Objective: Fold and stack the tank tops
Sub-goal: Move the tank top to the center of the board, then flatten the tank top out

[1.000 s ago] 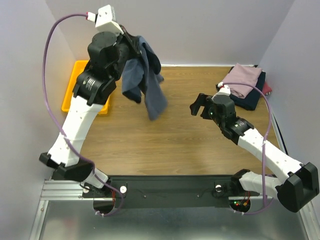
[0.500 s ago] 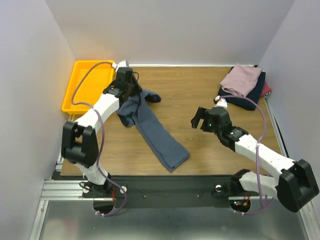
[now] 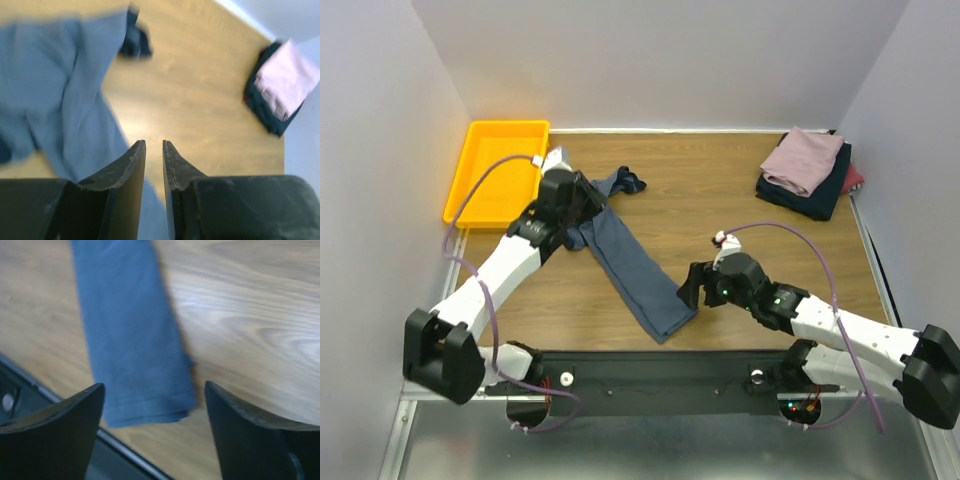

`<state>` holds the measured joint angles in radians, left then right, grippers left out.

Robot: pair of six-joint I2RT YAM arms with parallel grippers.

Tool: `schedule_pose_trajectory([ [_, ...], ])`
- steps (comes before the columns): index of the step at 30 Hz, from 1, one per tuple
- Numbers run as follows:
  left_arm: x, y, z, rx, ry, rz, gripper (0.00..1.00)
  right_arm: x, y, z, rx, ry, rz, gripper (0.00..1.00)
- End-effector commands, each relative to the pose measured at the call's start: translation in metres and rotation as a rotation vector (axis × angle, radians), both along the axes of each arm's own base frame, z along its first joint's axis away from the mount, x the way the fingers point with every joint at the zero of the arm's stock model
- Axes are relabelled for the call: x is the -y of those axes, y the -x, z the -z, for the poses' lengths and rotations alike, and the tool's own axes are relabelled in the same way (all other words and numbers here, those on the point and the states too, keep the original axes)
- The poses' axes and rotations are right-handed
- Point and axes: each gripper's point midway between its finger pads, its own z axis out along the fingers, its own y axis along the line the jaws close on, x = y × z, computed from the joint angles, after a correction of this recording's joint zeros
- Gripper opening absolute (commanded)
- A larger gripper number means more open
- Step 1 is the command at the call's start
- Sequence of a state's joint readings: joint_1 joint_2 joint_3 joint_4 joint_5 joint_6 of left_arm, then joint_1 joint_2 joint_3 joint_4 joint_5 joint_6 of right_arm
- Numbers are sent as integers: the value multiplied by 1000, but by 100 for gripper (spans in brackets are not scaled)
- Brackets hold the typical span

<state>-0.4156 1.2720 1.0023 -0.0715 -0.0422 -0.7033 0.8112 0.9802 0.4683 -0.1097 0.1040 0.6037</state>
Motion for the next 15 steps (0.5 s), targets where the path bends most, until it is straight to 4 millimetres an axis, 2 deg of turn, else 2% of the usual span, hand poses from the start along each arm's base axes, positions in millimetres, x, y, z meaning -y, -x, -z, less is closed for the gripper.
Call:
schedule_pose_trajectory([
  [1, 6, 48, 62, -146, 43, 5, 26, -23, 3, -29, 70, 4, -37, 77],
  [2, 14, 59, 64, -158, 75, 31, 24, -27, 5, -22, 57, 29, -52, 66],
  [5, 22, 87, 90, -223, 112, 79, 19, -43, 15, -13, 39, 78, -117, 56],
  [7, 30, 99, 98, -236, 121, 108, 15, -53, 23, -7, 33, 106, -164, 53],
  [8, 30, 107, 108, -261, 116, 114, 15, -58, 27, -5, 27, 118, -183, 51],
  [15, 49, 136, 137, -332, 155, 186, 12, -86, 51, 15, -3, 203, -294, 51],
])
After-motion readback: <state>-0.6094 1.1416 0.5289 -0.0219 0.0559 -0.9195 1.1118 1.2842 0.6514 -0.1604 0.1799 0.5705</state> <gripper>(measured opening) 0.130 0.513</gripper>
